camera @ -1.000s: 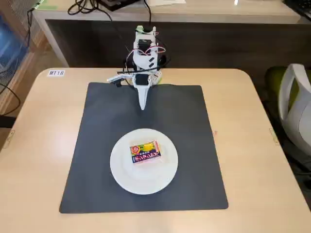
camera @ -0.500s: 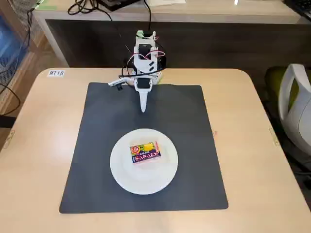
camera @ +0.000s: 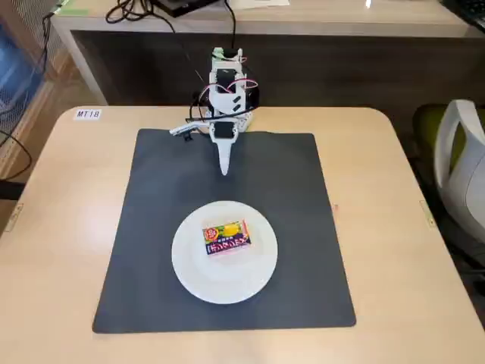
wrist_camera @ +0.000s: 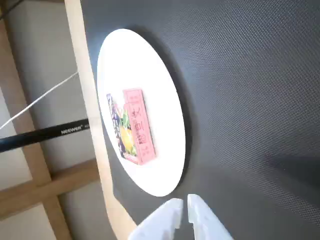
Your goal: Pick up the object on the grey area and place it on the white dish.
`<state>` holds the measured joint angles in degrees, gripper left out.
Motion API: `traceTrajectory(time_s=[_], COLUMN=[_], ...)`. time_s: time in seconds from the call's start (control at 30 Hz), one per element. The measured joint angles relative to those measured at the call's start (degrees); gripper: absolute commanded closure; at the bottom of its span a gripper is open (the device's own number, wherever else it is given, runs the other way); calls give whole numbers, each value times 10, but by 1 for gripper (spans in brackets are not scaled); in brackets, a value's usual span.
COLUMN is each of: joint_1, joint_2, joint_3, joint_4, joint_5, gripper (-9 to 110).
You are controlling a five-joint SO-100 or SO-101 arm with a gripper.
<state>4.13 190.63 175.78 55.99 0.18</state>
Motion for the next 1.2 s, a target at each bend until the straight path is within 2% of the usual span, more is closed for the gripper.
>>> traceTrajectory(time_s=[0.07,1.2], joint_1=[0,0], joint_2=[0,0], joint_3=[0,0], joint_4=[0,0], joint_5=[0,-1], gripper=[101,101])
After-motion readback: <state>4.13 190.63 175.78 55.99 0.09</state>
